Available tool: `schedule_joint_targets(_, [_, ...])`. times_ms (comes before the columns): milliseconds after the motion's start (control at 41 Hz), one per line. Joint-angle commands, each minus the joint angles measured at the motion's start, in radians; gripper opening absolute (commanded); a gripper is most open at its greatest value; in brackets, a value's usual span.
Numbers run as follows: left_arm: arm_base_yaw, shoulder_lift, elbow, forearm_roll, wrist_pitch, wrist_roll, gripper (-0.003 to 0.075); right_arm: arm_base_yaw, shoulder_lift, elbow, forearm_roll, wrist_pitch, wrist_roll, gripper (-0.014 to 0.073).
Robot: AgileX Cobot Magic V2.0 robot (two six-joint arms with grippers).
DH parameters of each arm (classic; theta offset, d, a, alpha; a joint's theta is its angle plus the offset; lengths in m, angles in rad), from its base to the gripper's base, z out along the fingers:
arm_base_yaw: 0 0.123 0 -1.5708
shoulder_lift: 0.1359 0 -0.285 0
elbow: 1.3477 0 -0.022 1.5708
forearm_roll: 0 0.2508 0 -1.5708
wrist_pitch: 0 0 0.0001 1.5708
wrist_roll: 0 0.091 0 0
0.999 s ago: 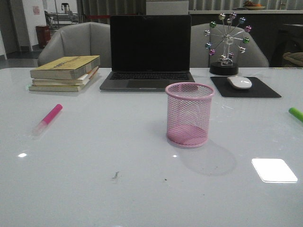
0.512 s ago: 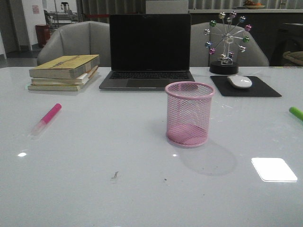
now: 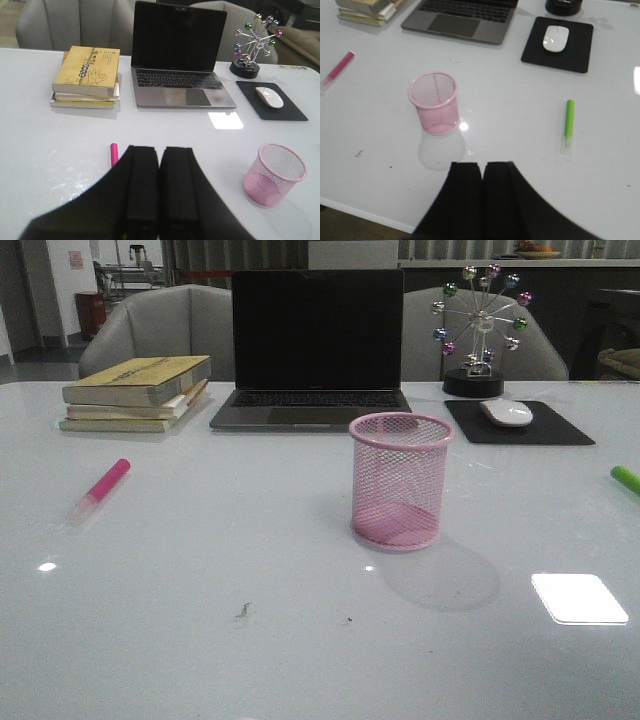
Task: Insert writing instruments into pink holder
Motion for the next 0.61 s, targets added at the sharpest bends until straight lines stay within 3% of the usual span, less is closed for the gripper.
schedule_joint_targets(0, [-0.008, 0.085, -0.088, -0.006, -0.059, -0.01, 0.0091, 0.002, 0.094, -0.082, -0.038, -0.053, 0.01, 0.0056])
schedule_joint_targets(439, [-0.008, 0.291, -0.106, -0.006, -0.136, -0.01, 0.0092, 0.002, 0.251, -0.103, -0.028, -0.26, 0.01, 0.0056])
schedule_joint_targets(585, [-0.008, 0.329, -0.106, -0.006, -0.158, -0.01, 0.0092, 0.002, 0.29, -0.103, -0.029, -0.261, 0.01, 0.0056])
